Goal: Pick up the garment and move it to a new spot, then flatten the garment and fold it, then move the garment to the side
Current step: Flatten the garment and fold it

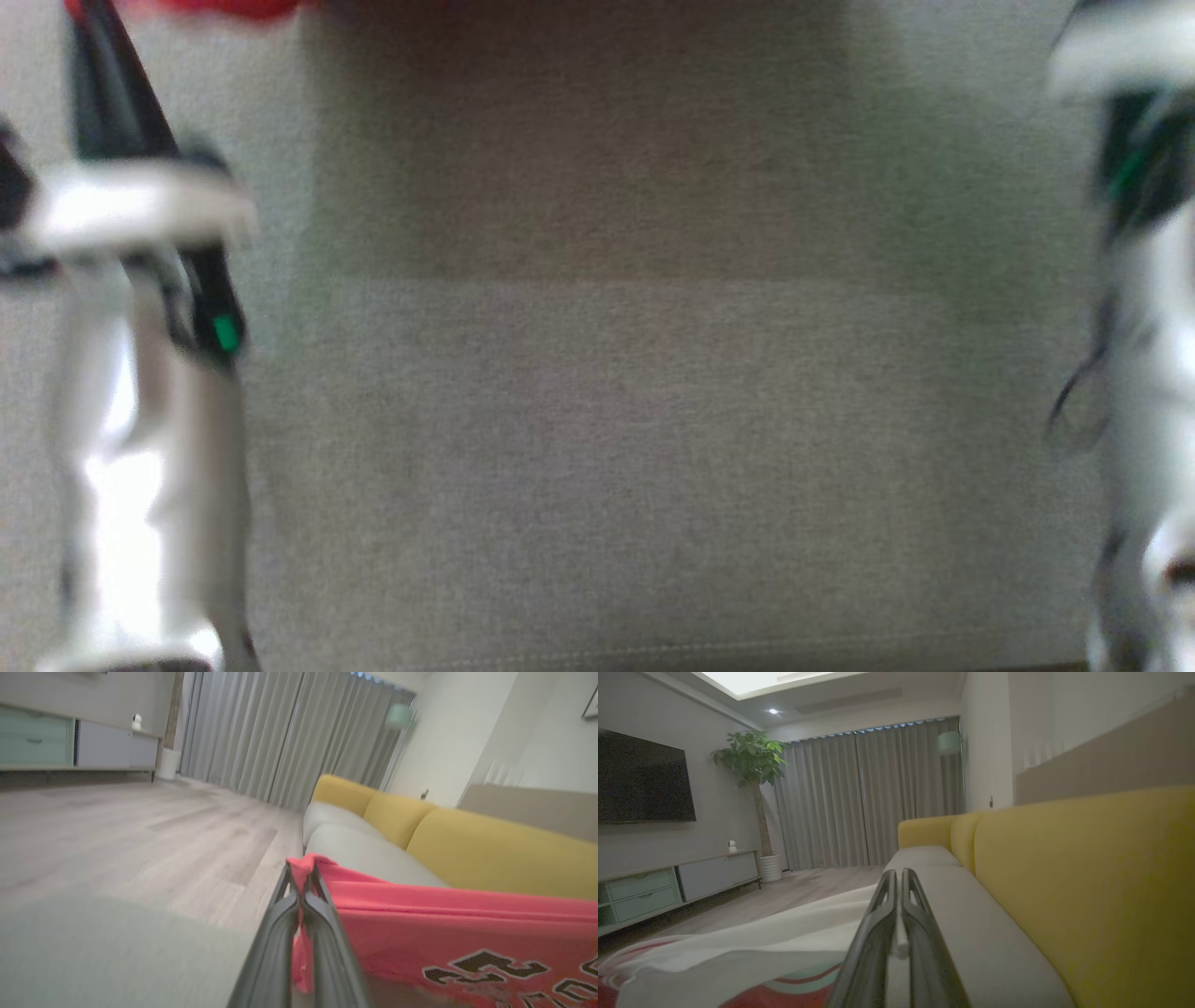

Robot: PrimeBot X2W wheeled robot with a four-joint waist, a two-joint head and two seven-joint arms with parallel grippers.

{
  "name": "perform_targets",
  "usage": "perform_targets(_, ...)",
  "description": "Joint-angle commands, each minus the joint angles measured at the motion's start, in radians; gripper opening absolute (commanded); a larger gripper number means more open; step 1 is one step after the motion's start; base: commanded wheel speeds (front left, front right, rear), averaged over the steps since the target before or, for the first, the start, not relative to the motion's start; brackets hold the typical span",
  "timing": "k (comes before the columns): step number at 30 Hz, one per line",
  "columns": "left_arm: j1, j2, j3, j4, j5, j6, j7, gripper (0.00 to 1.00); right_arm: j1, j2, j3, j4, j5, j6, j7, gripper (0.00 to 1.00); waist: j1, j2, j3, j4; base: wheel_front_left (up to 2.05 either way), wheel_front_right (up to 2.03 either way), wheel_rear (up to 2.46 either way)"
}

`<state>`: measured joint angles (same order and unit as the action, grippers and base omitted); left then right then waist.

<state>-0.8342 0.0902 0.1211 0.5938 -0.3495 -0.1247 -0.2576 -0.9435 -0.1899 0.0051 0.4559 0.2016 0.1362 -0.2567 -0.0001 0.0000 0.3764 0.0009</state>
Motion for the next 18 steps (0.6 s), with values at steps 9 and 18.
perform_targets(9, 0.341, -0.033, 0.128, 0.013, -0.01, -0.005, -0.004, 0.0, 0.51, 0.075, 0.085, -0.081, 0.177, -0.006, -0.005, 0.0, 0.0001, 0.0, -0.092, -0.046, 0.0, 0.0, 0.0)
perform_targets(18, 0.567, -0.04, 0.105, 0.002, -0.065, -0.006, -0.004, 0.0, 0.801, 0.092, 0.202, -0.099, 0.242, -0.006, -0.005, 0.0, 0.0001, 0.0, -0.23, -0.068, 0.0, 0.0, 0.0)
